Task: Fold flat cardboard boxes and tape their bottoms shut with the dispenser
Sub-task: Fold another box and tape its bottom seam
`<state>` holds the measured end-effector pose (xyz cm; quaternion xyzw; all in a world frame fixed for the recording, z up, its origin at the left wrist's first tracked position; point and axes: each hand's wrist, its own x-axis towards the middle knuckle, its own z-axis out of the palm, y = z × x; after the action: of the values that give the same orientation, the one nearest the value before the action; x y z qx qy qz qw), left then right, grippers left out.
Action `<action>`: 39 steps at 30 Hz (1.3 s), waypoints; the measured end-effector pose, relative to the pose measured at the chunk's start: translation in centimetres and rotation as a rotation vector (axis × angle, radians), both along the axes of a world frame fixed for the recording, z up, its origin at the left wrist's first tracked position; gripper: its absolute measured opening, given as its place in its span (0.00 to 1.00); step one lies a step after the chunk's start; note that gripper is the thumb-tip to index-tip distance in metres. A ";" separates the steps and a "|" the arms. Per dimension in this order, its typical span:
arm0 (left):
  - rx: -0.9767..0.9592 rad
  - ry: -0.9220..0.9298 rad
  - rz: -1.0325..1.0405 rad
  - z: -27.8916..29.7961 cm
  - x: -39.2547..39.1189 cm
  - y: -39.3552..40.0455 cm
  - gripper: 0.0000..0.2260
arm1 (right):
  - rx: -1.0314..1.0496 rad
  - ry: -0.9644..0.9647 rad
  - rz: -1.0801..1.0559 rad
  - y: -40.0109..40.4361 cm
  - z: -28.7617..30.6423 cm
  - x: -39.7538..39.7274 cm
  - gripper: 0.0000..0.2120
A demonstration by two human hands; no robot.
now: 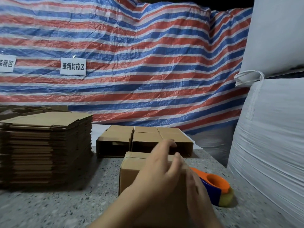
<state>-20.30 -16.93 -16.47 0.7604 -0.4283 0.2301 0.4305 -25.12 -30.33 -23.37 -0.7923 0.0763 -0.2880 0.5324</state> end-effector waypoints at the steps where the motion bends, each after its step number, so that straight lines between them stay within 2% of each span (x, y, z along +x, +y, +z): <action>1: -0.064 -0.025 0.024 0.1 0.0 0.7 0.16 | -0.018 0.027 0.002 0.2 0.3 -0.3 0.32; 3: -0.189 -0.117 0.116 -0.3 0.5 2.5 0.19 | -0.025 0.047 0.037 0.3 0.5 -0.8 0.41; 5: -0.298 -0.121 0.209 -1.5 1.3 4.5 0.23 | -0.037 0.061 0.040 0.0 0.5 -1.1 0.44; 7: -0.325 0.024 0.281 -3.4 2.0 6.5 0.28 | -0.056 0.080 0.084 -0.5 -0.1 -1.0 0.44; 9: -0.272 0.255 0.260 -5.4 2.4 7.9 0.28 | -0.022 0.054 0.126 -0.7 -0.6 -0.5 0.41; 12: -0.248 0.533 0.068 -6.7 2.8 8.1 0.16 | 0.054 0.018 0.096 -0.2 -0.8 0.3 0.34; 16: -0.400 0.658 0.058 -4.6 4.8 8.2 0.12 | 0.081 0.040 -0.062 0.6 2.1 2.0 0.30; 19: -0.397 0.780 0.081 -2.6 6.8 8.7 0.09 | 0.067 0.187 -0.074 0.1 4.8 4.4 0.28; 22: -0.325 0.898 0.197 -1.9 8.3 9.0 0.05 | 0.108 0.402 -0.021 -0.6 6.0 6.9 0.28; 26: -0.259 1.057 0.324 -2.8 9.6 9.3 0.11 | 0.074 0.622 0.003 -0.1 4.8 9.2 0.33; 30: -0.191 1.130 0.400 -4.4 9.9 10.0 0.17 | 0.038 0.714 0.023 0.9 3.4 9.9 0.31; 35: -0.233 1.196 0.358 -5.6 9.9 11.7 0.23 | 0.266 0.754 0.010 0.0 2.6 8.7 0.37; 37: -0.250 1.169 0.367 -6.1 9.7 12.2 0.23 | 0.338 0.719 0.005 -0.3 2.0 7.5 0.35; 39: -0.262 1.140 0.347 -6.5 8.9 12.1 0.20 | 0.427 0.692 0.069 0.4 1.5 6.2 0.30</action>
<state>-11.37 -4.80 -22.98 0.7632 0.0315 -0.0955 0.6383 -18.95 -29.95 -21.85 -0.7161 0.2825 0.0358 0.6373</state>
